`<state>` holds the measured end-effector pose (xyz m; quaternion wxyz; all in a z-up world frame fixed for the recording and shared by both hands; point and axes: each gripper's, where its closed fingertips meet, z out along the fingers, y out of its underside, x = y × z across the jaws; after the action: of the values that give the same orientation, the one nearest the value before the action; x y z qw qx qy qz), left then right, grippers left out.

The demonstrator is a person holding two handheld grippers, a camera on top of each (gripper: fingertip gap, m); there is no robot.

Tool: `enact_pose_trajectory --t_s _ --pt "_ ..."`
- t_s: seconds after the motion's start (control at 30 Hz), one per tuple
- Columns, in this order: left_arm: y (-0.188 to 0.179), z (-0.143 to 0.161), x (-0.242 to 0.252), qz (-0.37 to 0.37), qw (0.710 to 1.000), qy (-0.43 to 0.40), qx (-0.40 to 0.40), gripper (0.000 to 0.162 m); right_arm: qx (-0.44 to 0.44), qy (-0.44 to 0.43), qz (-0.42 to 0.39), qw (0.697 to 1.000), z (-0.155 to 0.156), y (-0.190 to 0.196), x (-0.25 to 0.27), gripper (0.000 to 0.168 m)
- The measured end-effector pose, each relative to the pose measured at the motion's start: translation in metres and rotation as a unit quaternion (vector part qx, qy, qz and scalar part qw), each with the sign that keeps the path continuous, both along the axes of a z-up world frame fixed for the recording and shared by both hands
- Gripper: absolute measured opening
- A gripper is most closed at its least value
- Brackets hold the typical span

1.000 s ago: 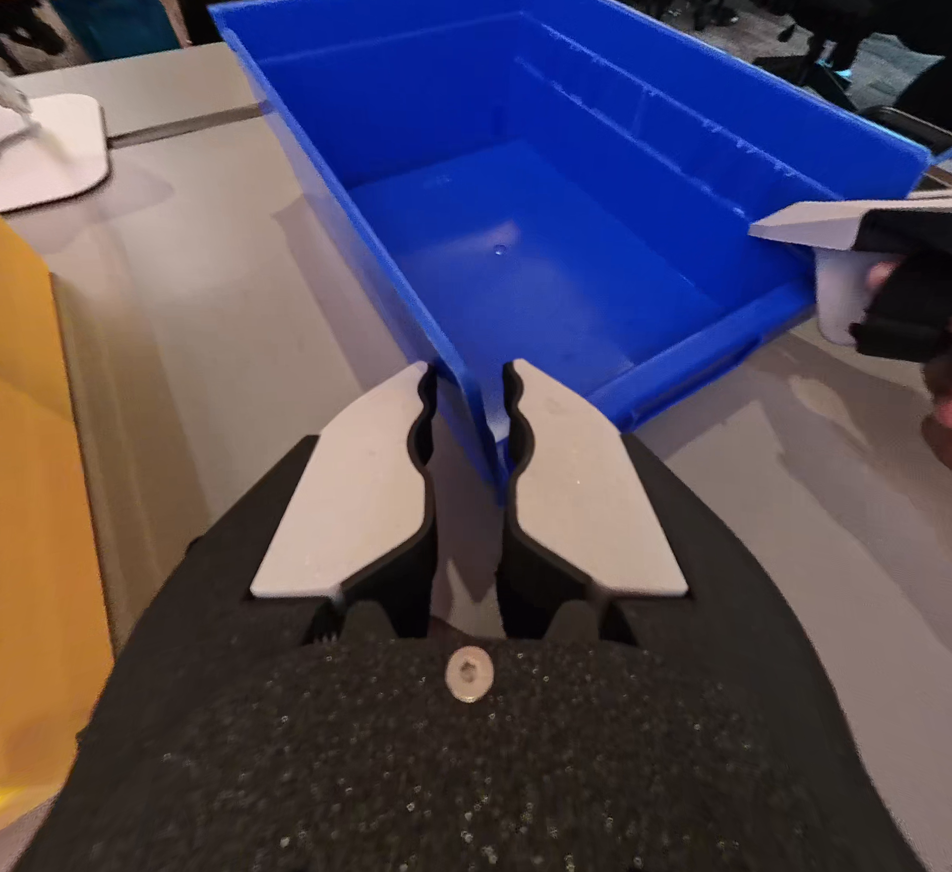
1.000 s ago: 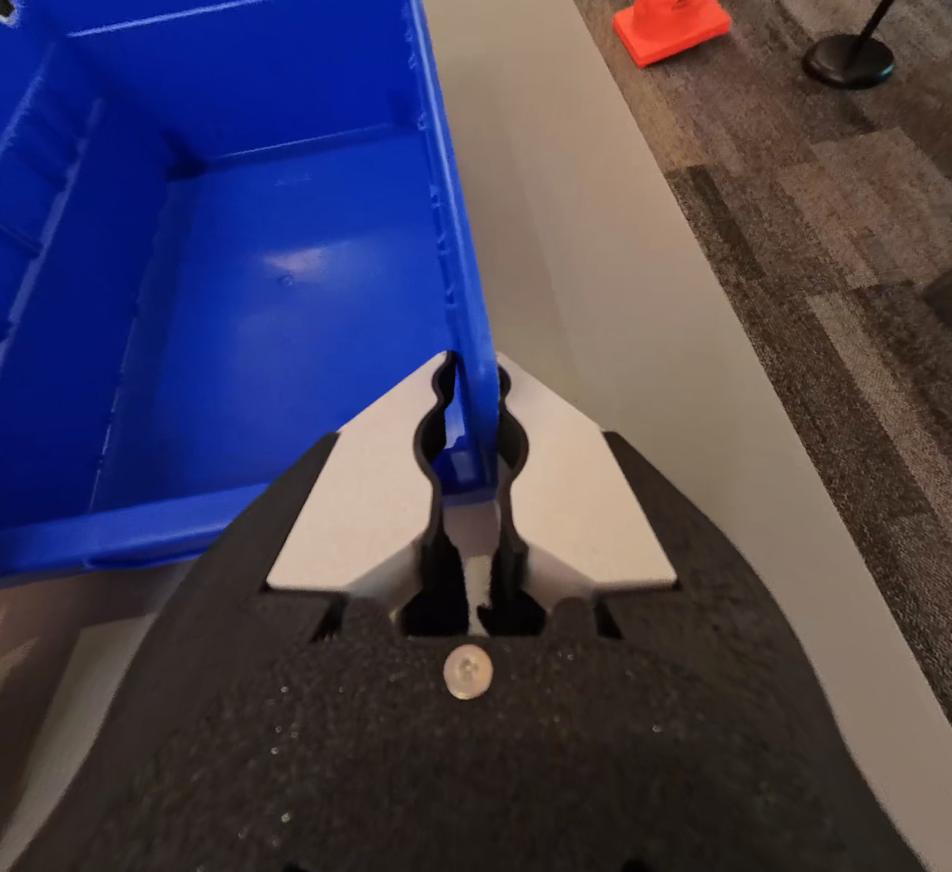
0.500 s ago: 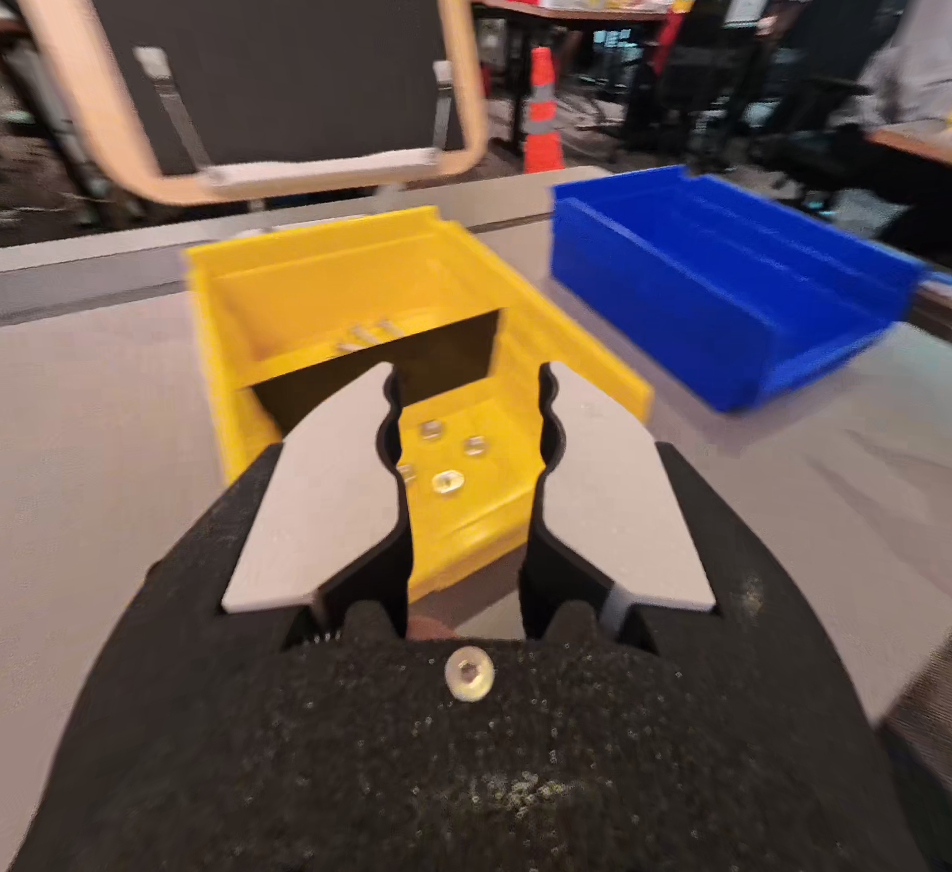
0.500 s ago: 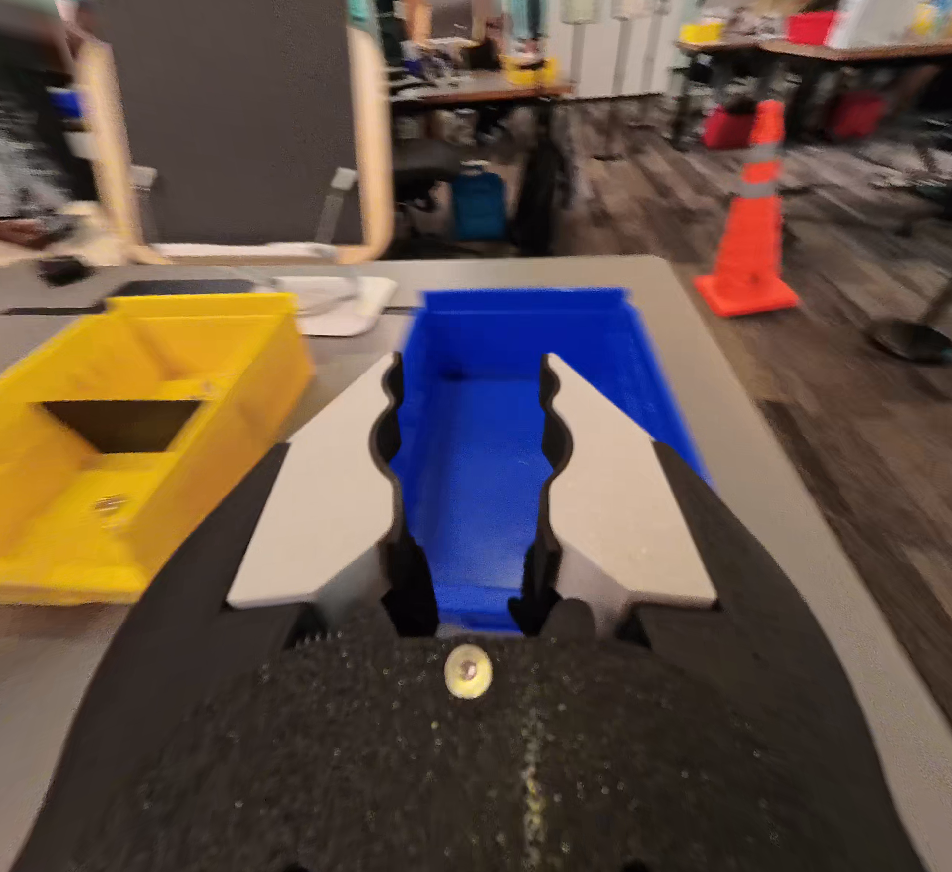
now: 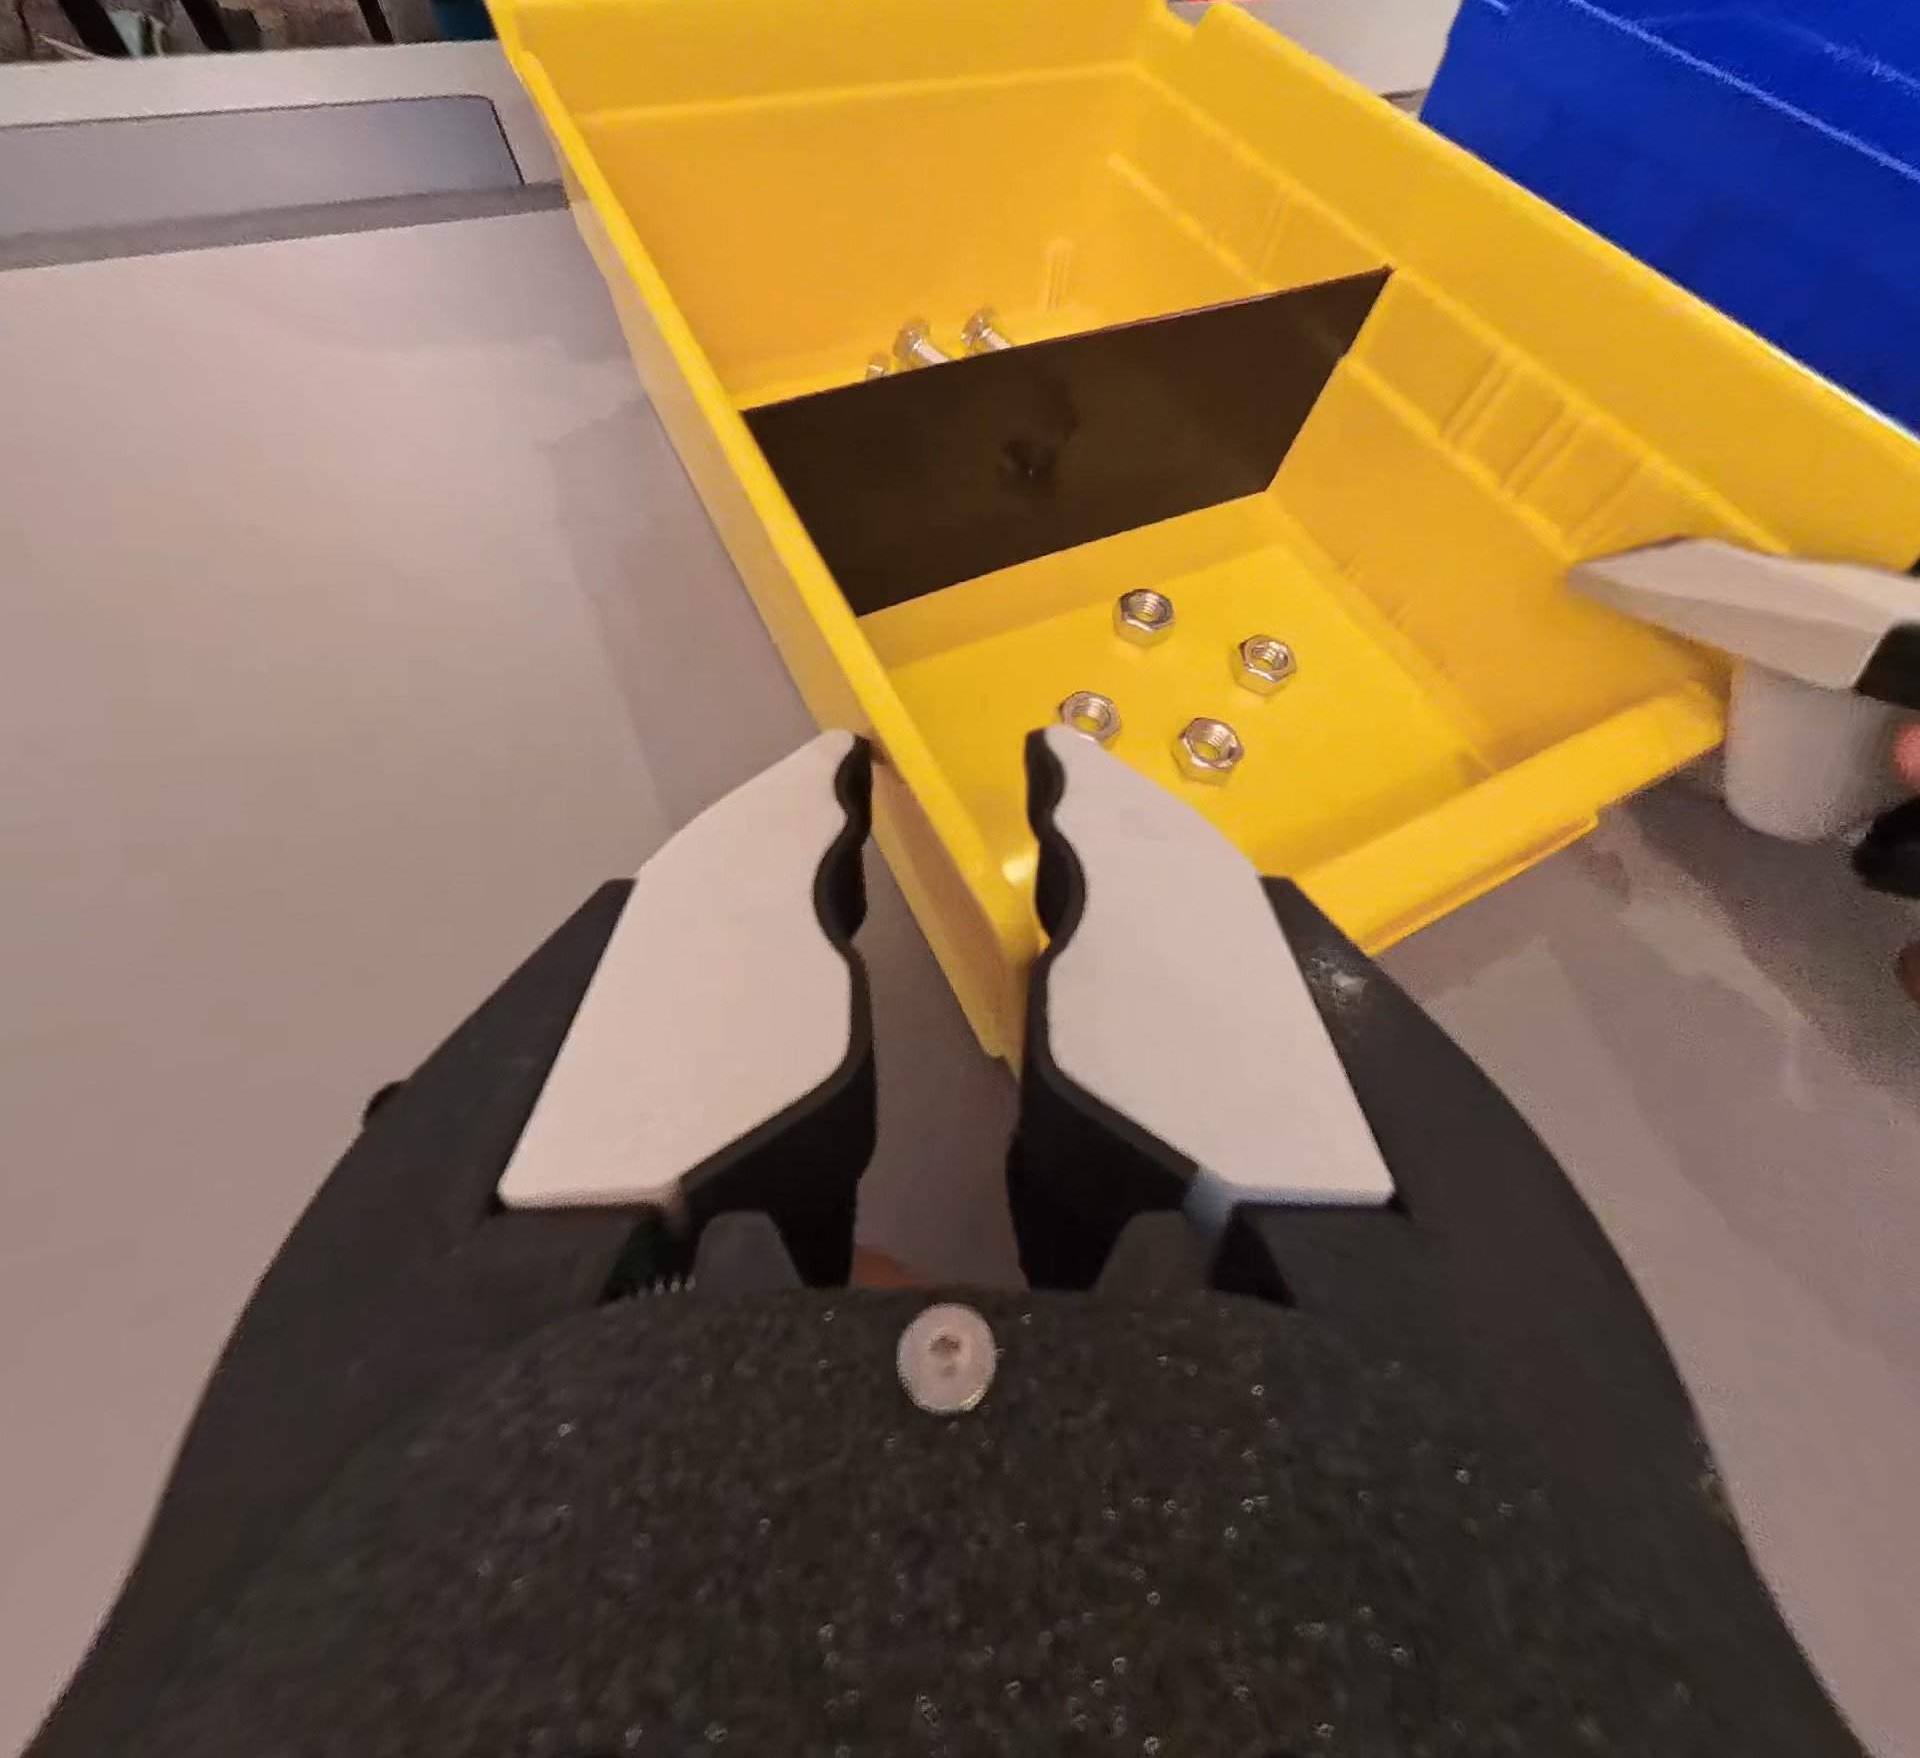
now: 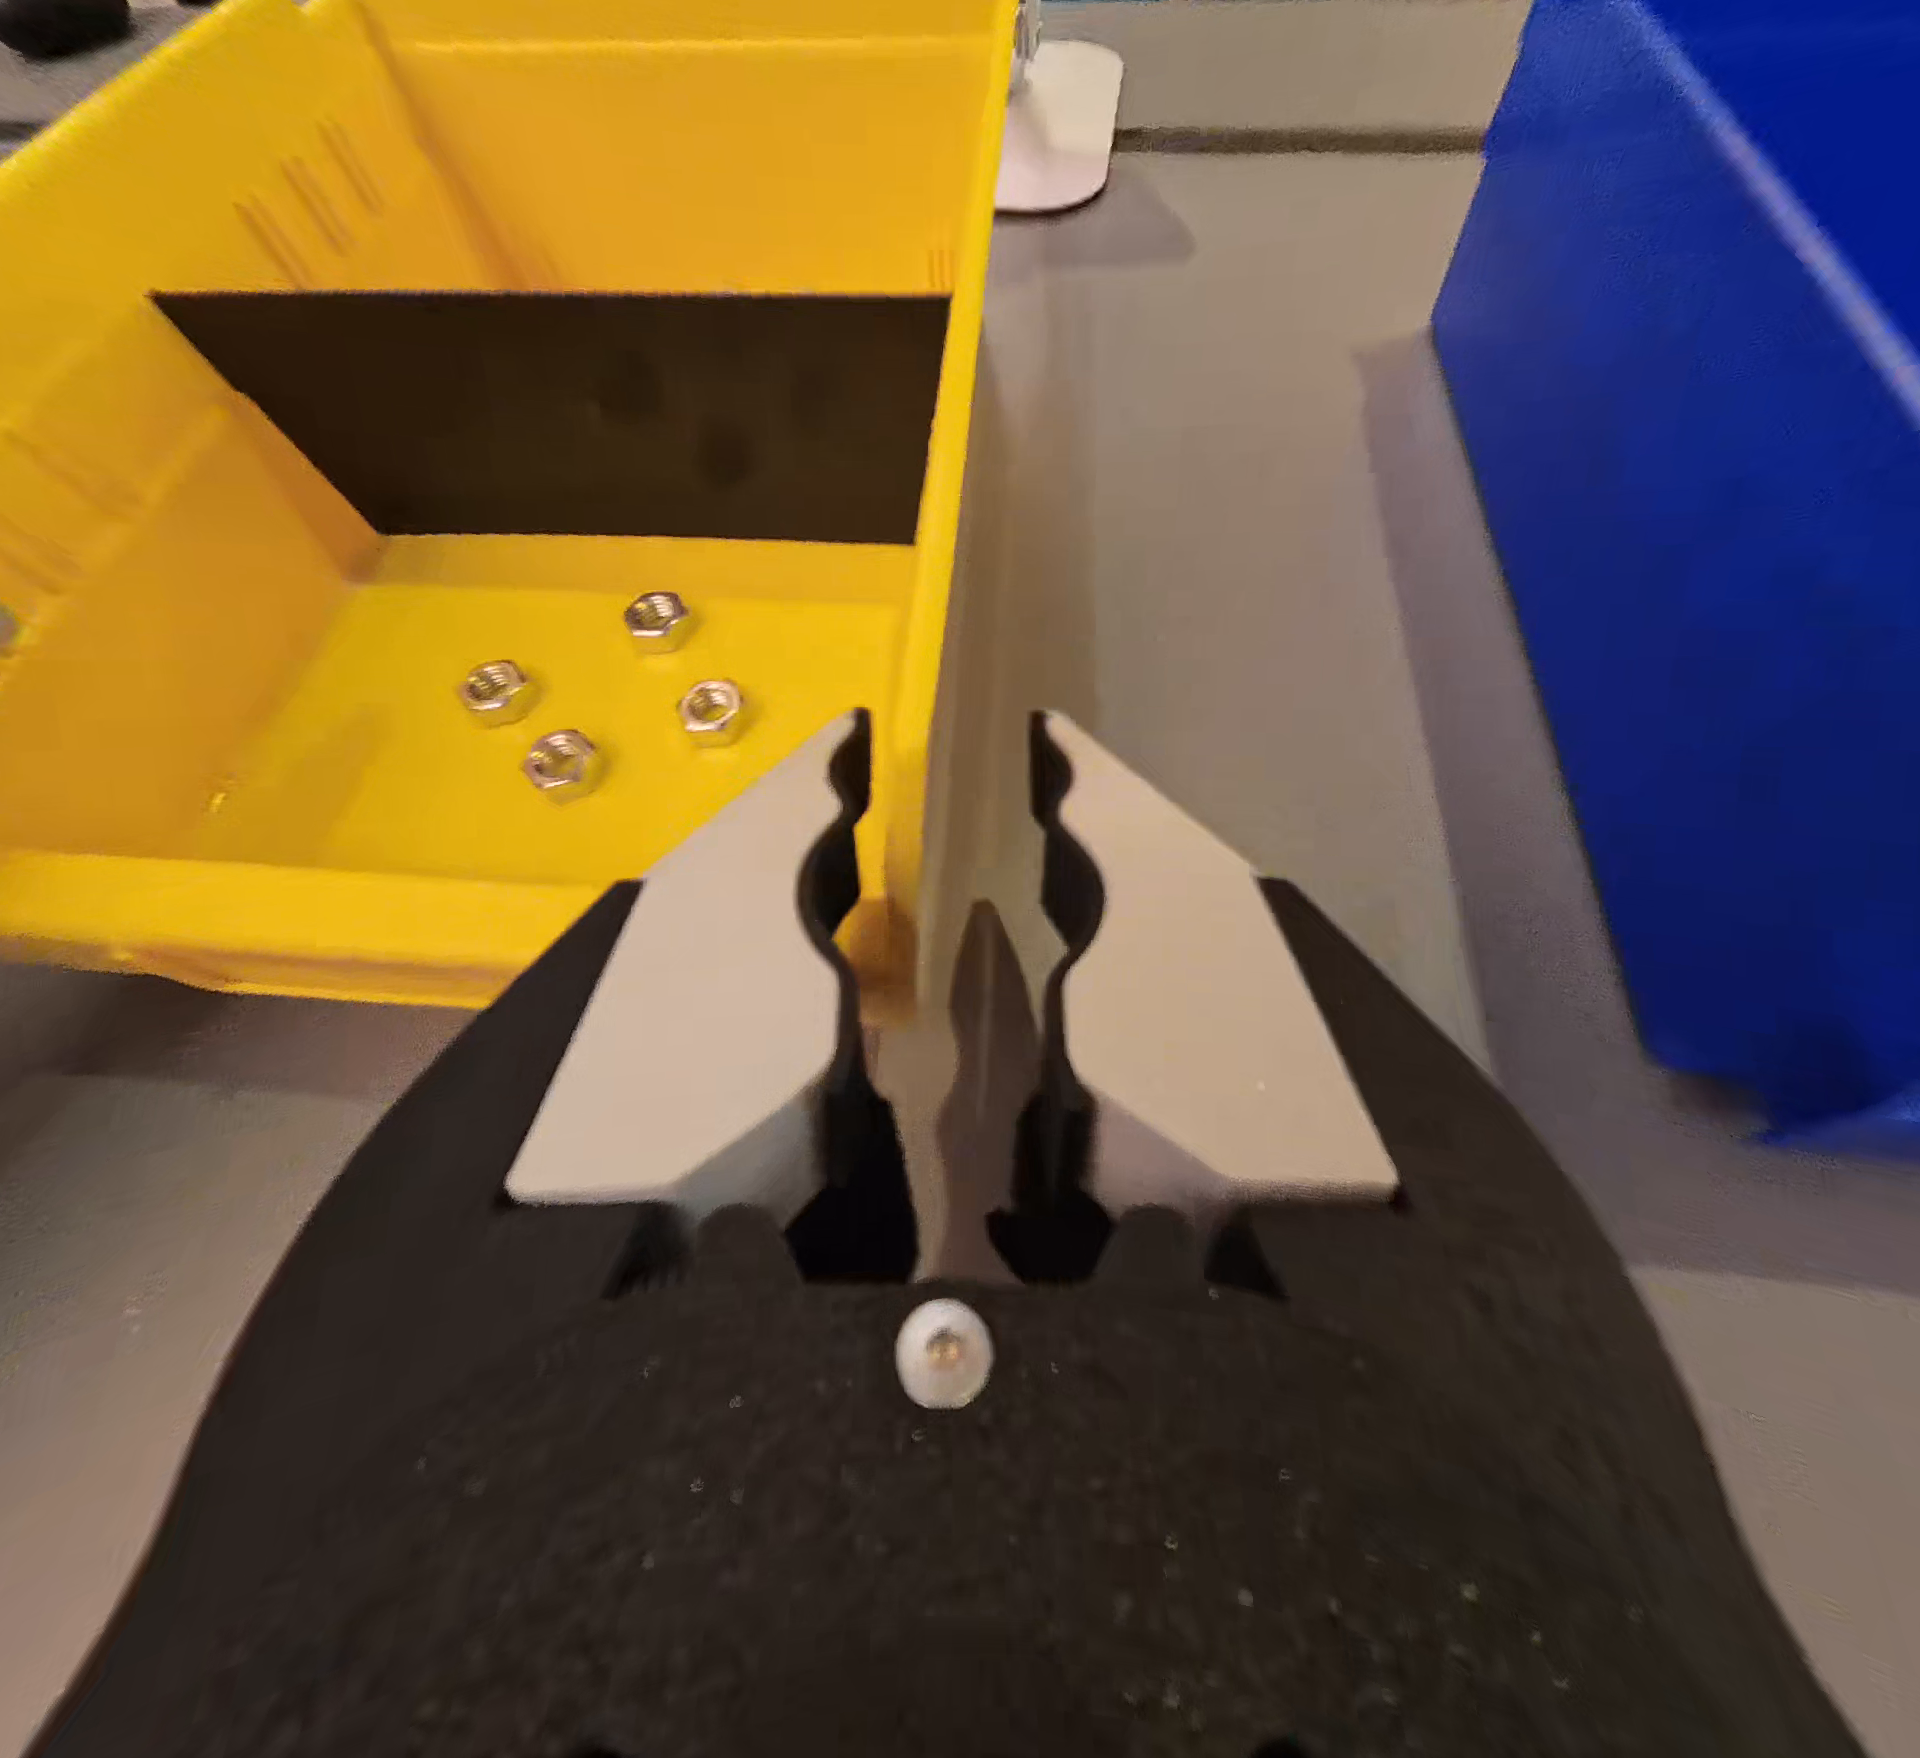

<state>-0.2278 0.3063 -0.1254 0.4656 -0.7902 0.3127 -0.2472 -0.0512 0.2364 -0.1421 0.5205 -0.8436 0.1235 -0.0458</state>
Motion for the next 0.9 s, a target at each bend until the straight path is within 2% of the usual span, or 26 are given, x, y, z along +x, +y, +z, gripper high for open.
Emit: enact_pose_trajectory --t_s 0.03,0.07,0.23,0.33,0.43,0.57,0.73,0.83,0.9 --pt "0.003 0.0 -0.001 0.004 1.0 -0.006 -0.008 0.024 0.001 0.006 0.002 1.0 -0.001 0.002 -0.003 0.02" --pt "0.007 0.0 -0.002 0.014 1.0 -0.008 -0.009 0.022 0.004 -0.003 0.009 1.0 0.001 0.004 -0.008 0.004" --pt "0.017 0.003 -0.023 0.066 0.997 0.034 0.013 0.008 -0.002 -0.066 -0.012 0.998 0.008 0.006 -0.024 0.002" --pt "0.026 0.019 -0.05 0.091 0.995 0.03 0.041 0.005 0.026 -0.086 -0.021 0.996 0.022 0.007 -0.052 0.002" --pt "0.044 0.037 -0.095 0.117 0.991 0.028 0.063 0.004 0.054 -0.088 -0.005 0.995 0.037 0.027 -0.095 0.003" --pt "0.08 0.04 -0.17 0.141 0.989 0.014 0.051 0.004 0.059 -0.089 0.026 0.994 0.047 0.072 -0.166 0.004" --pt "0.116 0.022 -0.252 0.162 0.987 0.004 0.02 0.004 0.026 -0.079 0.062 0.995 0.034 0.122 -0.244 0.004" --pt "0.129 0.004 -0.276 0.162 0.987 0.016 -0.011 0.004 -0.001 -0.059 0.072 0.996 0.018 0.135 -0.269 0.005" --pt "0.135 0.003 -0.281 0.161 0.987 -0.003 -0.011 0.005 -0.012 -0.032 0.078 0.996 0.004 0.137 -0.276 0.007"
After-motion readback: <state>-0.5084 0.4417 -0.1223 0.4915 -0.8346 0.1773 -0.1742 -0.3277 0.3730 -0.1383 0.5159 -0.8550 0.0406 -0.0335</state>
